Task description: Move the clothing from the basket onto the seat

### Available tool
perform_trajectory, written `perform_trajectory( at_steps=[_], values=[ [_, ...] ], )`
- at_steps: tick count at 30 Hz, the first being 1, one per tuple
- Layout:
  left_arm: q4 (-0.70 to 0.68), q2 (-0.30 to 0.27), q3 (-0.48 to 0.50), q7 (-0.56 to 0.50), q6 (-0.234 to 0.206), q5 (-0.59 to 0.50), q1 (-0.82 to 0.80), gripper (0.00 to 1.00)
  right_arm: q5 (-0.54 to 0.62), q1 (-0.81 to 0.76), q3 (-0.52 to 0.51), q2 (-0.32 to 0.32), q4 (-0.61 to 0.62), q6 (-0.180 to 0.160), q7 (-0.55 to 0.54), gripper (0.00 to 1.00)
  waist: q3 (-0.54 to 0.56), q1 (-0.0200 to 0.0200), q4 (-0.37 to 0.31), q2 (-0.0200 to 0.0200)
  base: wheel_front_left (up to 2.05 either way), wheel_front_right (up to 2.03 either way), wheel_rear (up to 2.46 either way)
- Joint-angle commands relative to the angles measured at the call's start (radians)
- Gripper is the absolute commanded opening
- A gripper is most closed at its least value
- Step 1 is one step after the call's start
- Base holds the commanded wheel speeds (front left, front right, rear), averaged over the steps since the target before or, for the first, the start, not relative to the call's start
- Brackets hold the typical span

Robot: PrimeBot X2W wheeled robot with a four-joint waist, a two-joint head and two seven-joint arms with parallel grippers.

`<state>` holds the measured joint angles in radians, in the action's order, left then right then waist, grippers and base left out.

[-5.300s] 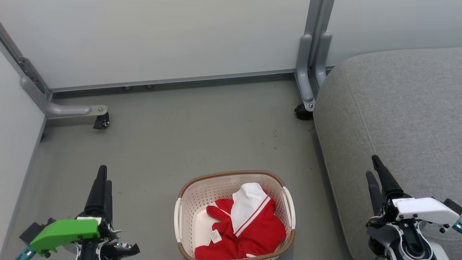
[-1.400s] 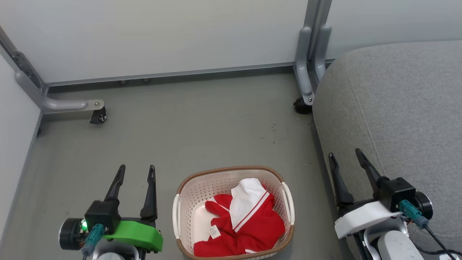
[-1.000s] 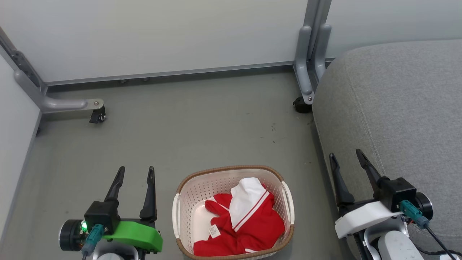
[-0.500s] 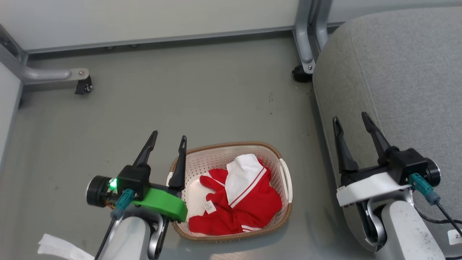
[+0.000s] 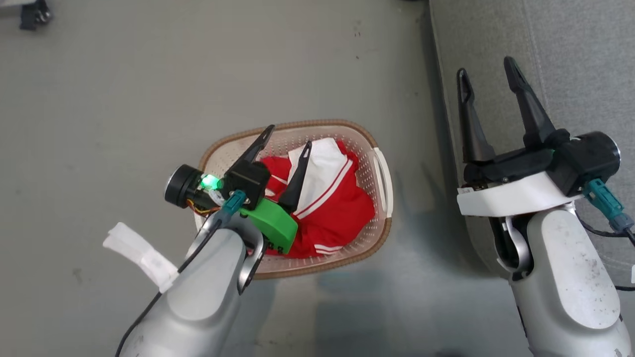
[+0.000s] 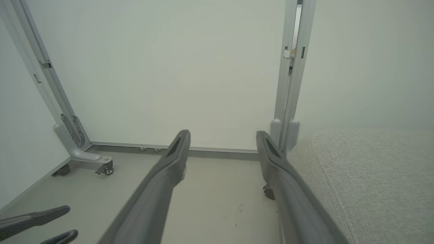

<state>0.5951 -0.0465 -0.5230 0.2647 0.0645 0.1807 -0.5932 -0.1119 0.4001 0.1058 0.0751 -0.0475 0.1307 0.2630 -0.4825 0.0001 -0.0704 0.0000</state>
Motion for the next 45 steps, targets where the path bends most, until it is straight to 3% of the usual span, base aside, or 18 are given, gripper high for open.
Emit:
perform_trajectory(
  at_steps=[1, 17, 33, 45],
  values=[
    [0.028, -0.007, -0.016, 0.0, -0.008, 0.013, -0.046, 1.0, -0.004, 0.027, 0.004, 0.0, 0.012, 0.0, 0.003, 1.0, -0.199, -0.0001, -0.068, 0.0, 0.0, 0.0, 0.0],
    [0.356, -0.008, -0.155, 0.0, -0.021, 0.11, -0.359, 1.0, -0.016, 0.151, 0.072, -0.017, 0.071, 0.0, 0.003, 1.0, -0.474, -0.0001, -0.16, 0.0, 0.0, 0.0, 0.0],
    [0.623, -0.009, -0.172, -0.08, -0.066, 0.191, -0.529, 1.0, -0.067, 0.178, 0.122, -0.024, 0.073, 0.0, 0.003, 1.0, -0.581, -0.0001, -0.23, 0.0, 0.0, 0.0, 0.0],
    [0.686, -0.032, -0.158, -0.21, -0.03, 0.235, -0.542, 1.0, -0.115, 0.183, 0.157, -0.024, 0.069, 0.0, 0.003, 1.0, -0.619, -0.0001, -0.263, 0.0, 0.0, 0.0, 0.0]
  ],
)
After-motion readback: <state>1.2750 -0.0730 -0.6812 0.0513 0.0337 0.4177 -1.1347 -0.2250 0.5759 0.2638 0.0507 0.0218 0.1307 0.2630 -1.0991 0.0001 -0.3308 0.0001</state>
